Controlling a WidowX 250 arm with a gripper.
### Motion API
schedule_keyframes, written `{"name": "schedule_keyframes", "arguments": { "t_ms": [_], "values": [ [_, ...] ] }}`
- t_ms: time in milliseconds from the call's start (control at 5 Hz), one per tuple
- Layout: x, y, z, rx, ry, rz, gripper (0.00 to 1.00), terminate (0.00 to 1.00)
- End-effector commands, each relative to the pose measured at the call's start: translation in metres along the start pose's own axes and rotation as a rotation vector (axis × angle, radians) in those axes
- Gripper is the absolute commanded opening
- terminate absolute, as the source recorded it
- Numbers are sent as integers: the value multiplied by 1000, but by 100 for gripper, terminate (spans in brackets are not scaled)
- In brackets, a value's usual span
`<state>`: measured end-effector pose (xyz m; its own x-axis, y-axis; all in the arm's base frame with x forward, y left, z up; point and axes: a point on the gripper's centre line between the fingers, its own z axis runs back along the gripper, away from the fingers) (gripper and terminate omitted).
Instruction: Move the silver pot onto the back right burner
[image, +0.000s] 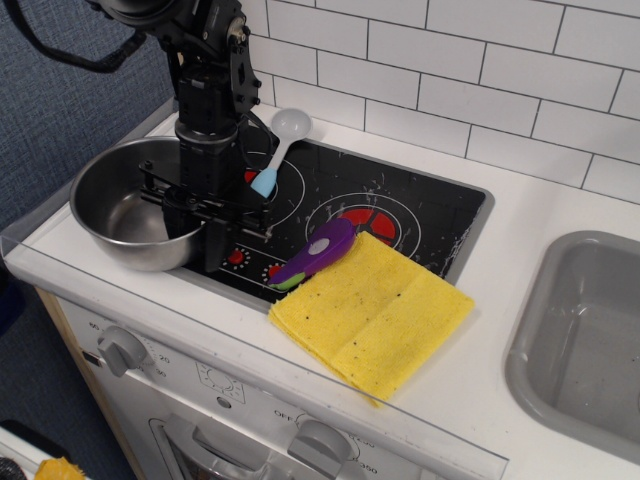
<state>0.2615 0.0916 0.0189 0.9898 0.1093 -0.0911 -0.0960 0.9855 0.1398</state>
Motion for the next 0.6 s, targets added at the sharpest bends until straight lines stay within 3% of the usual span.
{"name": "schedule_keyframes", "arguments": {
  "t_ms": [0,200,400],
  "values": [
    [-14,4,32,-6,-128,15,0,0],
    [-21,0,51,-4,-170,43,0,0],
    [-12,-20,73,-15,-203,36,0,0]
  ]
}}
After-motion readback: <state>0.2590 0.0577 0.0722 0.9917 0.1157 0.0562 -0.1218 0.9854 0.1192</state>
